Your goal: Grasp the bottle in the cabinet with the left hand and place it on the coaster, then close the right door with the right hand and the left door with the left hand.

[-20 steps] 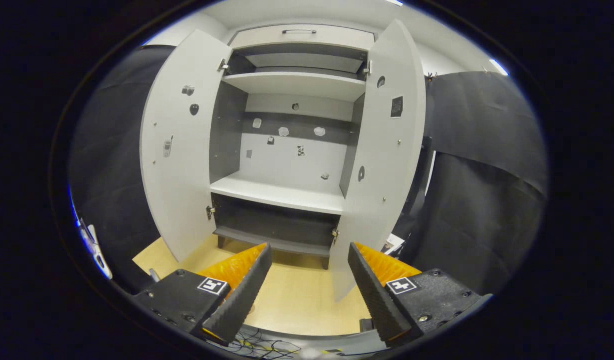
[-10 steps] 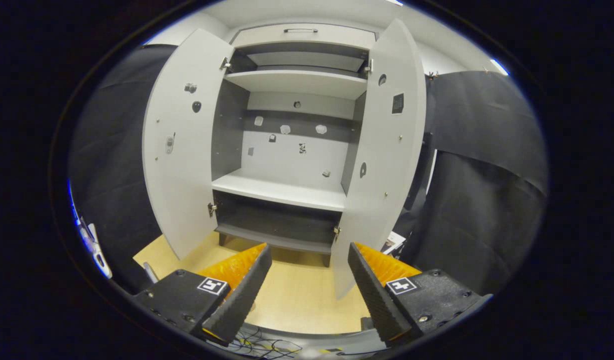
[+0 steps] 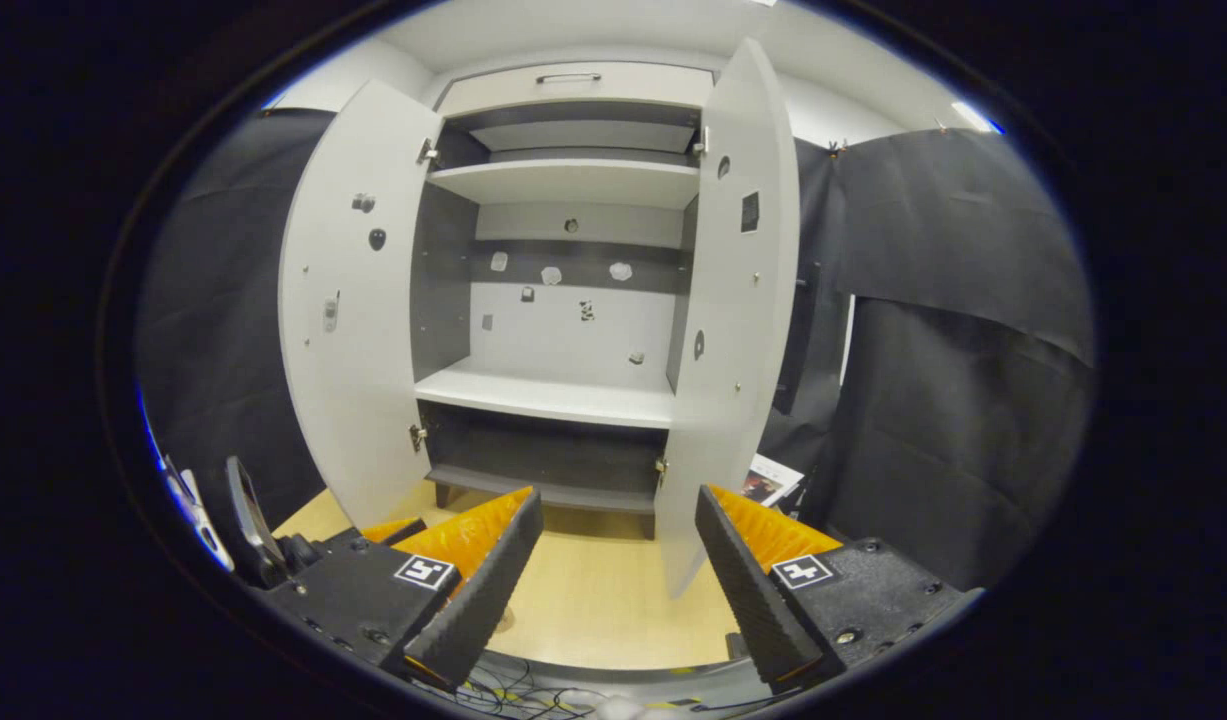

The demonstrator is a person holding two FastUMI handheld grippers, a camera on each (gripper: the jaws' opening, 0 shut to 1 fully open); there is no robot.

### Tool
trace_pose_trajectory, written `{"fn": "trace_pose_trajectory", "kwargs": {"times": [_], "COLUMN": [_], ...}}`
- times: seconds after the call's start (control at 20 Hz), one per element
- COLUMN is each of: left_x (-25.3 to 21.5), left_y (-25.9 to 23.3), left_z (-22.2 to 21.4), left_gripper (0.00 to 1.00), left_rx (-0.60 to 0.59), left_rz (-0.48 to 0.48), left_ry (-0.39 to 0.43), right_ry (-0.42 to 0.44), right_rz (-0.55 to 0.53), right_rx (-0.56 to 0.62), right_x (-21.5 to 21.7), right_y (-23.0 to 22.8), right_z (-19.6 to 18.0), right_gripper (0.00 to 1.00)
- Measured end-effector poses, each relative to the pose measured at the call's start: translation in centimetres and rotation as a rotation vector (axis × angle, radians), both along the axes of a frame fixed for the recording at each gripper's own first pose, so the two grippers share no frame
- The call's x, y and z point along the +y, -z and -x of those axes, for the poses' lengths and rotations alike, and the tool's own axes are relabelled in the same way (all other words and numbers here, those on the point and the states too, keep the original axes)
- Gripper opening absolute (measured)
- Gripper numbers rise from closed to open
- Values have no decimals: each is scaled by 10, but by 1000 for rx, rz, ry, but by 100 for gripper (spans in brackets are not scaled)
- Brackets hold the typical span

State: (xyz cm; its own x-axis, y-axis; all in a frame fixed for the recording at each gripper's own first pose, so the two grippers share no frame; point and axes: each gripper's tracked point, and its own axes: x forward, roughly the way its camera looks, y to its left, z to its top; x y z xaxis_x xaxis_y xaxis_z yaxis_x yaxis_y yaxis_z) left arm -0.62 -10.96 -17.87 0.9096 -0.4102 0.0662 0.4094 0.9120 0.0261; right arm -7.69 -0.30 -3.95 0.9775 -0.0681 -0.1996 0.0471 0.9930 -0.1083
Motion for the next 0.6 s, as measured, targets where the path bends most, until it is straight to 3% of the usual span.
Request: {"fn": "trace_pose_trajectory", "kwargs": {"times": [0.2,0.6], "left_x": [10,92], "left_y": [-52,-124], "left_z": [3,18], "left_gripper": [98,99], "left_rx": [29,70], "left_rz": [-4,-43], "left_ry": [-27,-237], "right_ry": [7,77], "right_rz": [-39,-98], "right_rx": [-54,-147], "right_x": [-6,-53], "right_y": [-7,-22], "right_z": [3,-3], "right_gripper": [100,100]}}
